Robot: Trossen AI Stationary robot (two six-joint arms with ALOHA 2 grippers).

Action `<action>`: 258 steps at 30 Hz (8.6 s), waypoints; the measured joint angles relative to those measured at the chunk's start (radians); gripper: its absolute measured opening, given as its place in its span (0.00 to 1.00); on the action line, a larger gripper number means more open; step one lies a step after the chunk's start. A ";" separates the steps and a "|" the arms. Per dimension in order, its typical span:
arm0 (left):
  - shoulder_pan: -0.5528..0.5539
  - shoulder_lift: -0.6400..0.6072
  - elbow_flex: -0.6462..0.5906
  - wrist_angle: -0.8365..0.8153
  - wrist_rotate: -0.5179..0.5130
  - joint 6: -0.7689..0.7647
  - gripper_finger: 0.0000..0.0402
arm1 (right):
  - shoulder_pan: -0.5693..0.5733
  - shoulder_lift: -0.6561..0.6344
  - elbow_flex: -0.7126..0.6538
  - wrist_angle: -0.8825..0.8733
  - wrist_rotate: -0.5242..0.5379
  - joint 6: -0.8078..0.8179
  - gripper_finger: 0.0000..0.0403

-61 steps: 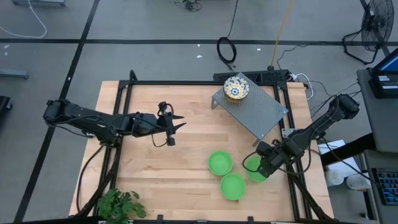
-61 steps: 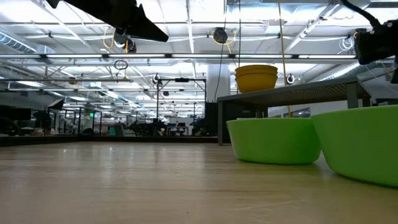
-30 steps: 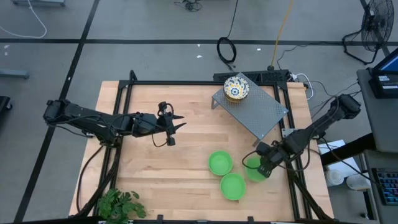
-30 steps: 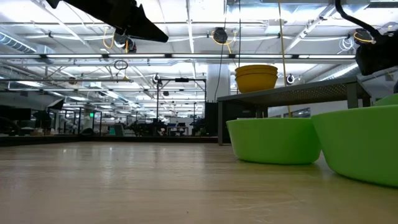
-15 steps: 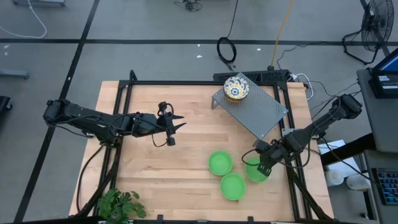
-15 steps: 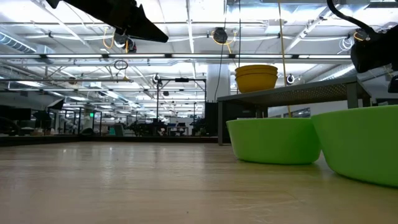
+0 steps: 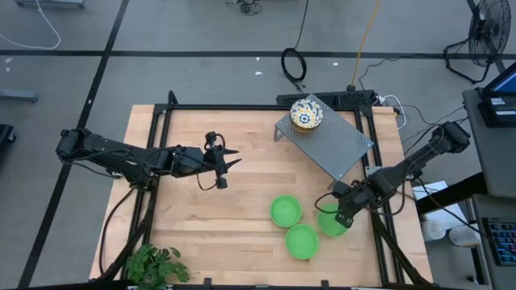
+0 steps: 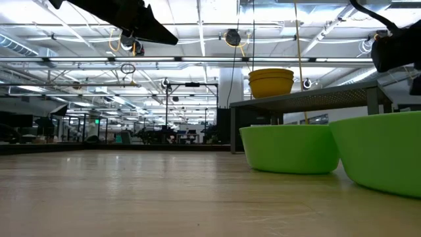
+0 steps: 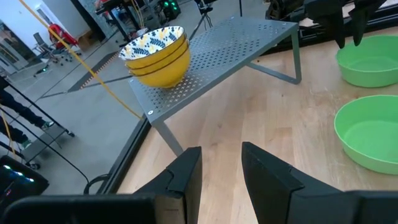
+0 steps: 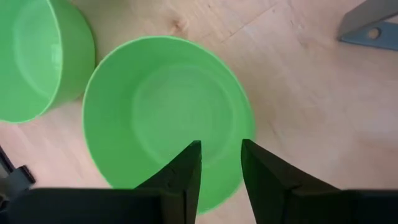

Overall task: Pick & Place Mini bowls
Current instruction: Put the right green bowl on the shelf

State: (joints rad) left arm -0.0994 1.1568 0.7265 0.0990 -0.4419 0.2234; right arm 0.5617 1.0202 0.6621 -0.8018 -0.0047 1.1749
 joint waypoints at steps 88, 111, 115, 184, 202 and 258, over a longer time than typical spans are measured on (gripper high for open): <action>0.000 0.000 0.000 -0.005 0.026 -0.002 0.29 | 0.000 -0.020 0.000 -0.022 -0.075 -0.127 0.00; 0.000 0.000 0.000 -0.006 0.026 -0.004 0.29 | 0.000 -0.306 0.000 0.101 0.153 -0.460 0.00; 0.000 0.000 0.000 -0.006 0.026 -0.004 0.29 | 0.000 -0.327 0.000 0.137 0.206 -0.557 0.00; 0.000 0.000 0.000 0.000 0.026 0.002 0.29 | -0.269 -0.170 0.605 1.113 1.371 -2.244 0.00; 0.002 0.000 0.000 0.002 0.026 0.011 0.29 | -0.464 -0.152 0.728 0.363 0.648 -1.551 0.00; 0.053 0.001 0.000 -0.023 0.103 -0.023 0.29 | -1.285 0.129 0.597 -0.611 -0.203 -1.213 0.00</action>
State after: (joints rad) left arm -0.0460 1.1576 0.7265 0.0757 -0.3386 0.2005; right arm -0.7233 1.1488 1.2586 -1.4130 -0.2077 -0.0386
